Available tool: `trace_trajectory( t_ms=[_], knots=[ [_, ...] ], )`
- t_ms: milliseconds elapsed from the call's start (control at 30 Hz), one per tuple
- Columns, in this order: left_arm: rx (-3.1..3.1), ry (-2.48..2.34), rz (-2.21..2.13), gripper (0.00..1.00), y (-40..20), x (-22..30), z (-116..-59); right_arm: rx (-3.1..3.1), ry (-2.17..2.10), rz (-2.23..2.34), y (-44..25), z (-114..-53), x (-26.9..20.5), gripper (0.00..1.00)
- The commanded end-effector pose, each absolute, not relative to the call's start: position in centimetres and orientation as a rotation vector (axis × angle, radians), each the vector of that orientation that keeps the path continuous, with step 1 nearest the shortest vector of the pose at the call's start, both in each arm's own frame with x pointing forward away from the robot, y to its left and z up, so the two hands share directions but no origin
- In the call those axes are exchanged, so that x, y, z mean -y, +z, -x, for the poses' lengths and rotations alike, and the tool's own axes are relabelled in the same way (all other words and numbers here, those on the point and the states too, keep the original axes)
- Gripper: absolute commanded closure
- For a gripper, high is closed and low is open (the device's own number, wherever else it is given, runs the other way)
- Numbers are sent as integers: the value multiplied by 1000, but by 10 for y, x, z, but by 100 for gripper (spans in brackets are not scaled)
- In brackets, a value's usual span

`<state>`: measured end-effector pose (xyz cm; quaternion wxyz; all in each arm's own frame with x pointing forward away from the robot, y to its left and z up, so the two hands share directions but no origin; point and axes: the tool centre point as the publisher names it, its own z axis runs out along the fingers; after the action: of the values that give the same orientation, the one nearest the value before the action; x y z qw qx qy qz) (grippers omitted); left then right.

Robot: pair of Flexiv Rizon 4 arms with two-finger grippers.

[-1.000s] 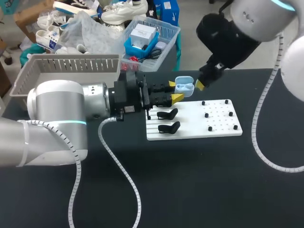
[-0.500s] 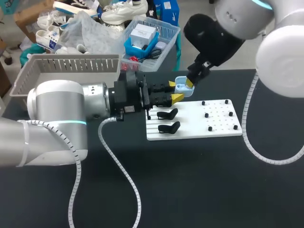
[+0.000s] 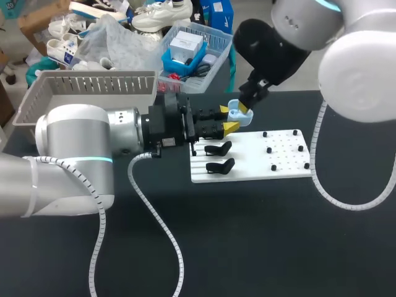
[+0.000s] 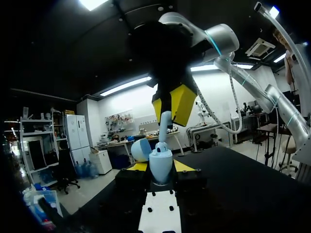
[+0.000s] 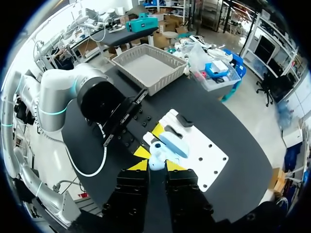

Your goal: Pick up each earbud case from the left stands, insert the matching earbuds, close the lid, and place the case in the box.

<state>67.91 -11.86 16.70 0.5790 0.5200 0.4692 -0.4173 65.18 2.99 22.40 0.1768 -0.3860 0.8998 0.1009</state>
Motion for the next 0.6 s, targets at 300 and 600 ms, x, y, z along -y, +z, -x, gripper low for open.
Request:
trace_trajectory(
  t_ms=[300, 600],
  knots=[
    [-1100, -973, -1216, 100, 167, 119, -679, -2552, 296, 1111, 219, -657, -37, 100],
    [-1100, -973, -1216, 100, 167, 119, -679, -2564, 305, 1116, 215, -659, -38, 100]
  ],
)
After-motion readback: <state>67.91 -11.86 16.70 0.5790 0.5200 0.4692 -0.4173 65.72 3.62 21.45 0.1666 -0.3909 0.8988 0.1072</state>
